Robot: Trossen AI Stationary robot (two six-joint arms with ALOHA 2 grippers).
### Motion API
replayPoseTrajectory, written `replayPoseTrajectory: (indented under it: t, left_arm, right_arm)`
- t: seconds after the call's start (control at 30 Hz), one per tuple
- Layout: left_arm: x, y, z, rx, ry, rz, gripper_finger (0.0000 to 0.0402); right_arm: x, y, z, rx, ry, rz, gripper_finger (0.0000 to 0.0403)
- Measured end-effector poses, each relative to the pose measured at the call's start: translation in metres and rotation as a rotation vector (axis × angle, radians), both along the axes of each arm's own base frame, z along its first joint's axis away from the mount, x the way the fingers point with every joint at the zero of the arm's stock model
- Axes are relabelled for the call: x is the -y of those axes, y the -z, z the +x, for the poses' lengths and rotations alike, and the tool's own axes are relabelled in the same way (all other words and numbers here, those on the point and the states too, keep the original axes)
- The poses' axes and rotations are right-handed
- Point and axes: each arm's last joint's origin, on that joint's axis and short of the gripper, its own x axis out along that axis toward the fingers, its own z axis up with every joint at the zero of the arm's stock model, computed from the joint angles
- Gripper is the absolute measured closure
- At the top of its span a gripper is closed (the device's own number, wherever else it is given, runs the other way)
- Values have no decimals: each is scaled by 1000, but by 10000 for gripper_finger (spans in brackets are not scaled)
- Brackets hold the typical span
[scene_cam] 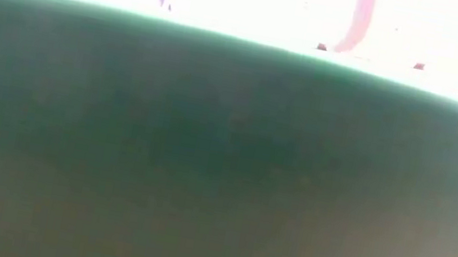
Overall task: Sort dishes
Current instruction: Put the gray plate in the dish rack
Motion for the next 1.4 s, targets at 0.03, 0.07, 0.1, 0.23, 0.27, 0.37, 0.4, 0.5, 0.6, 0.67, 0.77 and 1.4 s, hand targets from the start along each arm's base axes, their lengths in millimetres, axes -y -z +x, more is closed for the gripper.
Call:
replayPoseTrajectory:
  t: [0.03, 0.07, 0.1, 0.23, 0.27, 0.37, 0.4, 0.5, 0.6, 0.67, 0.77, 1.4]
  left_arm:
    - [0, 0, 0, 0, 0, 0, 248]
    - [0, 0, 0, 0, 0, 0, 248]
    - [0, 0, 0, 0, 0, 0, 248]
    - [0, 0, 0, 0, 0, 0, 248]
    - [0, 0, 0, 0, 0, 0, 248]
    - [0, 0, 0, 1, 1, 0, 248]
    - [0, 0, 0, 1, 0, 0, 248]
    - [0, 0, 0, 0, 0, 0, 248]
    - [0, 0, 0, 0, 0, 0, 248]
    - [0, 0, 0, 2, 0, 1, 248]
    - [0, -1, 0, 7, 0, 3, 248]
    - [0, -1, 0, 8, 0, 4, 248]
  right_arm:
    - [-2, -2, 4, 15, -8, -25, 402]
    - [-5, -2, 9, 27, -14, -49, 402]
    - [-7, -2, 15, 38, -19, -70, 402]
    - [-20, 7, 40, 49, -33, -144, 402]
    - [-23, 12, 48, 47, -37, -158, 402]
    - [-37, 28, 71, 54, -46, -184, 402]
    - [-42, 34, 79, 61, -50, -192, 402]
    - [-56, 49, 100, 110, -72, -204, 402]
    - [-66, 60, 117, 196, -109, -205, 402]
    - [-70, 69, 125, 228, -112, -202, 402]
    - [-74, 81, 134, 230, -103, -190, 402]
    - [-96, 180, 180, 259, -5, -135, 402]
